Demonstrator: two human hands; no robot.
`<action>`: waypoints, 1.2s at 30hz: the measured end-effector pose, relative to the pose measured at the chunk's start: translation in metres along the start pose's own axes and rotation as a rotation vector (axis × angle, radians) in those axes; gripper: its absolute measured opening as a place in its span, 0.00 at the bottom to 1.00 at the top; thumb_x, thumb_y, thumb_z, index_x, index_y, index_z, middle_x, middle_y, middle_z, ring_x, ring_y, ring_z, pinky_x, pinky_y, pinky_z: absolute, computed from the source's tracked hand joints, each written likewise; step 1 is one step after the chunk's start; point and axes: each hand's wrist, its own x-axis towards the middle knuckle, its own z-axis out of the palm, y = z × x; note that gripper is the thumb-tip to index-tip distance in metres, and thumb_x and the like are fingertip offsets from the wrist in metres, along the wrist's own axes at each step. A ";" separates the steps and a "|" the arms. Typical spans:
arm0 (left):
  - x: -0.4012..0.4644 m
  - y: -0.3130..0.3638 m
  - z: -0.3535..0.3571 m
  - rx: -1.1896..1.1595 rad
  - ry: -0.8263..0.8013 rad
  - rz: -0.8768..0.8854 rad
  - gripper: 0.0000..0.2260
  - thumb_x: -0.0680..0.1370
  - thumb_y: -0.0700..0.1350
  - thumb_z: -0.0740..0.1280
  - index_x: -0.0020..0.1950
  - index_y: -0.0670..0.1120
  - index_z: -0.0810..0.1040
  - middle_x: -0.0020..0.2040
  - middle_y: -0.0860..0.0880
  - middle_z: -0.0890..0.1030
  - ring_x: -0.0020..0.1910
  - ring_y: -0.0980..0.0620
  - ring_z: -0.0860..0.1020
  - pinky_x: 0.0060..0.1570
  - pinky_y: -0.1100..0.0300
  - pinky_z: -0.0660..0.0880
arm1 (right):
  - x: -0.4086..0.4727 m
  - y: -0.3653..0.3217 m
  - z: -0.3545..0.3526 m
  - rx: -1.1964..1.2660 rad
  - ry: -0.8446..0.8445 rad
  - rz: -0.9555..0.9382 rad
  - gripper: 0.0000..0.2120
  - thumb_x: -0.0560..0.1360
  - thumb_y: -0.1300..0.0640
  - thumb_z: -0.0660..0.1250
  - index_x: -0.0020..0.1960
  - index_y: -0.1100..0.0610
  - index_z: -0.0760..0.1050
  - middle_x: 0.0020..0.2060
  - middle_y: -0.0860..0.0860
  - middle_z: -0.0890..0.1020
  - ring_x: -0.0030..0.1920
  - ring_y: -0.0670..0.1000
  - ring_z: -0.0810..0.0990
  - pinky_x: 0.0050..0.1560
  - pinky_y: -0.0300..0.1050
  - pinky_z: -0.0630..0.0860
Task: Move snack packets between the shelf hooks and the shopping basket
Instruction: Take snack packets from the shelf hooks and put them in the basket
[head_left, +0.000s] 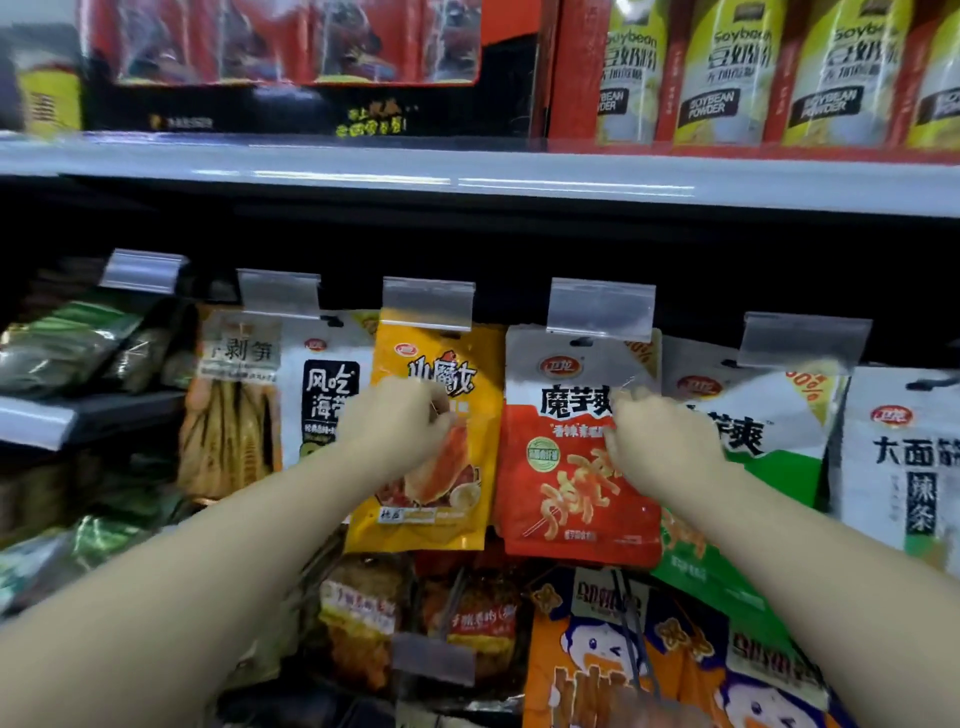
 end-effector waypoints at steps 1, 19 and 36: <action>-0.009 -0.009 -0.008 0.027 -0.012 0.000 0.10 0.79 0.56 0.62 0.51 0.54 0.80 0.46 0.54 0.83 0.43 0.52 0.80 0.36 0.59 0.78 | -0.004 -0.012 -0.006 -0.008 0.002 -0.057 0.16 0.79 0.52 0.58 0.65 0.56 0.66 0.60 0.54 0.75 0.56 0.56 0.78 0.44 0.49 0.74; -0.347 -0.276 -0.157 0.432 -0.285 -0.584 0.08 0.78 0.54 0.61 0.45 0.53 0.76 0.40 0.51 0.79 0.42 0.44 0.78 0.35 0.57 0.73 | -0.185 -0.399 -0.045 0.248 -0.060 -1.029 0.13 0.81 0.55 0.55 0.63 0.57 0.65 0.57 0.55 0.73 0.54 0.58 0.75 0.38 0.49 0.63; -0.862 -0.308 0.124 -0.108 -0.761 -1.764 0.11 0.76 0.56 0.64 0.48 0.49 0.79 0.48 0.47 0.83 0.50 0.43 0.80 0.45 0.56 0.76 | -0.576 -0.613 0.281 0.144 -0.722 -1.932 0.16 0.78 0.60 0.54 0.65 0.59 0.66 0.61 0.57 0.73 0.62 0.59 0.71 0.56 0.52 0.68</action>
